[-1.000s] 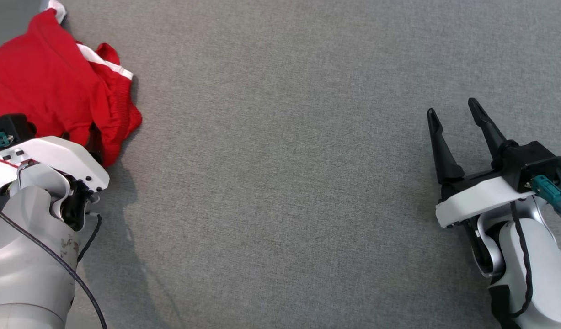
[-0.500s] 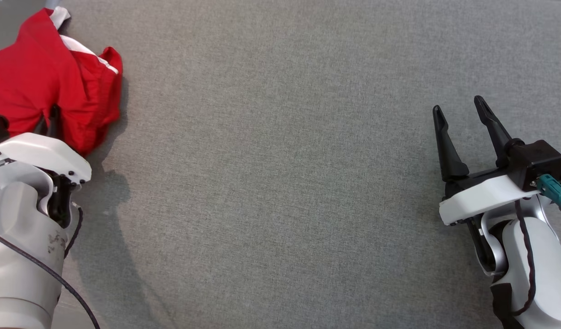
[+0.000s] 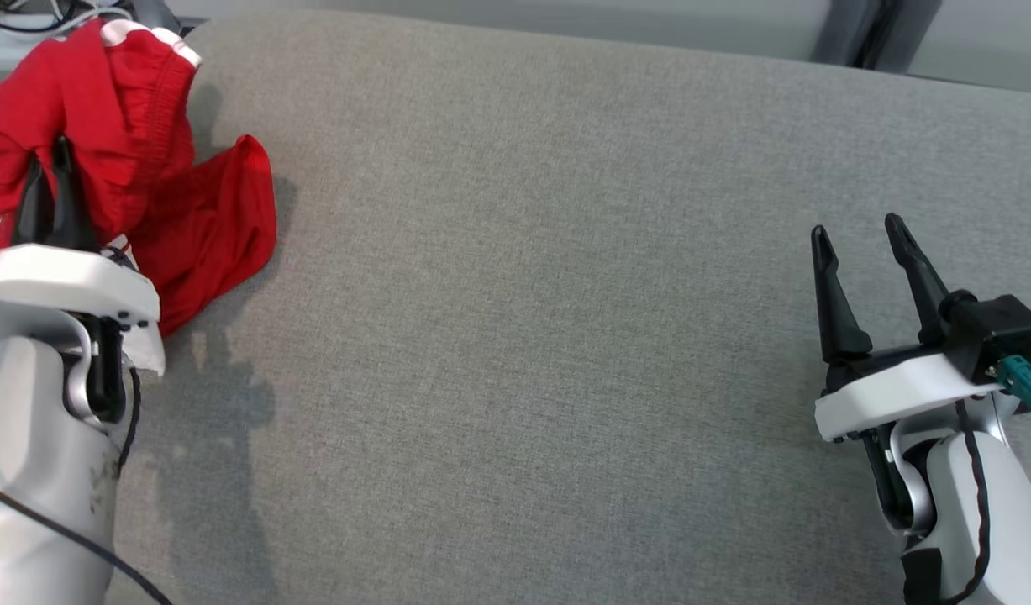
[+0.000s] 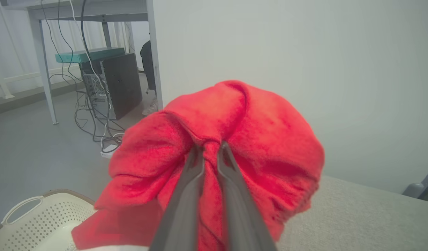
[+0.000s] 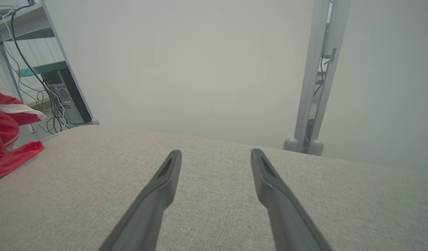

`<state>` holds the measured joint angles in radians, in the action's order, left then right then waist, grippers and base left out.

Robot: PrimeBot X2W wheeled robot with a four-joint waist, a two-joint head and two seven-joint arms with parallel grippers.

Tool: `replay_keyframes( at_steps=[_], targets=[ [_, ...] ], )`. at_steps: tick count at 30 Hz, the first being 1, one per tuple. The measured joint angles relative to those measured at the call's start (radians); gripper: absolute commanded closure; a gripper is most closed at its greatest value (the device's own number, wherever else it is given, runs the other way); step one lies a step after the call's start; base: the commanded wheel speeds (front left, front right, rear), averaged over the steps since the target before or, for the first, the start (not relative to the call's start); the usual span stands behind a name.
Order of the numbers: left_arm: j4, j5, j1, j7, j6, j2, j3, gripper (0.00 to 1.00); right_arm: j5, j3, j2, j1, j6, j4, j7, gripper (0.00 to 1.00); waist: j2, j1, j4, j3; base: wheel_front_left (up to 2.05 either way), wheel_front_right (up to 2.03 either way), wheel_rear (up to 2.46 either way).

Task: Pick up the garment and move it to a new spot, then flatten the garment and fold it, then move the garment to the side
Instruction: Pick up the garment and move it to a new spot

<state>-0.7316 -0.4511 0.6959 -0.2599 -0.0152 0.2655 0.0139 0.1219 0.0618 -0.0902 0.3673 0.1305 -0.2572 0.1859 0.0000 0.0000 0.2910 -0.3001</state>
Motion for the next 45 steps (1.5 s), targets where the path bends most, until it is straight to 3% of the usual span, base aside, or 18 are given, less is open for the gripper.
replay_keyframes(
  at_steps=[8,15,20,28,36,45],
  targets=[
    [0.322,0.076,-0.218,0.000,0.046,-0.049,0.003,1.00,0.007,-0.016,0.021,-0.035,0.000,-0.011,0.019,0.00,0.0000,0.0000,-0.043,0.051,0.00,0.00,0.00],
    [0.543,0.143,-0.358,0.047,0.075,-0.078,0.099,1.00,0.019,-0.023,0.030,-0.052,0.000,-0.013,0.028,0.00,0.0000,0.0000,-0.103,0.078,0.00,0.00,0.00],
    [0.635,0.159,-0.399,0.095,0.070,-0.101,0.168,1.00,0.027,-0.021,0.035,-0.060,0.000,-0.019,0.034,0.00,0.0000,0.0000,-0.153,0.085,0.00,0.00,0.00],
    [0.669,0.173,-0.407,0.147,0.027,-0.143,0.290,1.00,0.039,-0.005,0.040,-0.058,0.000,-0.020,0.044,0.00,0.0000,0.0000,-0.253,0.076,0.00,0.00,0.00],
    [0.635,0.206,-0.389,0.182,-0.043,-0.170,0.445,1.00,0.082,0.018,0.041,-0.048,0.000,-0.036,0.062,0.00,0.0000,0.0000,-0.390,0.042,0.00,0.00,0.00],
    [0.549,0.206,-0.351,0.198,-0.077,-0.194,0.559,1.00,0.110,0.041,0.041,-0.049,0.000,-0.042,0.071,0.00,0.0000,0.0000,-0.492,-0.001,0.00,0.00,0.00]
  ],
)
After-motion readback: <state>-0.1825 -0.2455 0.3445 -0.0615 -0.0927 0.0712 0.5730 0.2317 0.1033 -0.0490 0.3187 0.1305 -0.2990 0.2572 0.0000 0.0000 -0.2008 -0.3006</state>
